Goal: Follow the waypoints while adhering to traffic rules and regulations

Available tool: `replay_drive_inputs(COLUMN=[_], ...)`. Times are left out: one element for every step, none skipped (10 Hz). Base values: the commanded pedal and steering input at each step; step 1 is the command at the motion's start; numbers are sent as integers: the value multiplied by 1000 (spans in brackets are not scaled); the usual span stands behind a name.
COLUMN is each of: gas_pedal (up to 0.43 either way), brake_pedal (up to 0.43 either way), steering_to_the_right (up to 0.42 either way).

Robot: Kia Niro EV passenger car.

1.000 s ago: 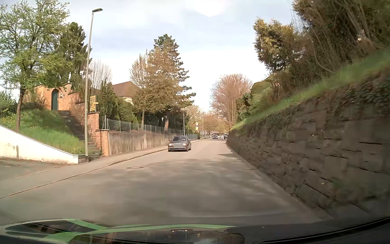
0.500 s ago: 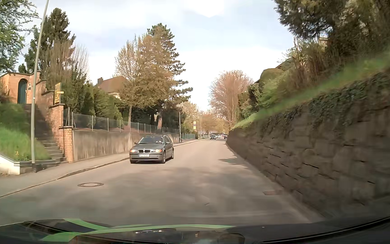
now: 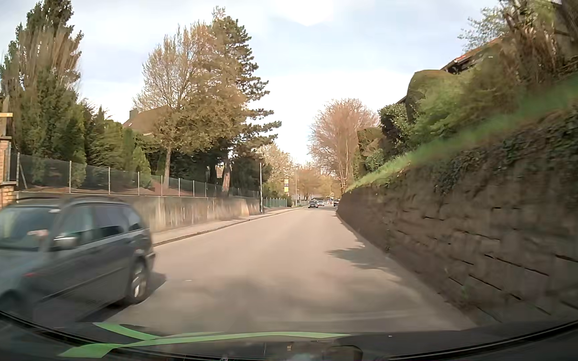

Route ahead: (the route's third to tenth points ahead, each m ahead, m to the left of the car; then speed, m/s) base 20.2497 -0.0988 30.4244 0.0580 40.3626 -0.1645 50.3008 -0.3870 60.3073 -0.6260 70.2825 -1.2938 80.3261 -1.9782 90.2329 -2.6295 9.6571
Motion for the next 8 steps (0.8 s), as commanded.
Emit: replay_drive_inputs(gas_pedal=[47,59,59,67,67,67,67,67], brake_pedal=[0,0,0,0,0,0,0,0], steering_to_the_right=[0,0,0,0,0,1,4,4])
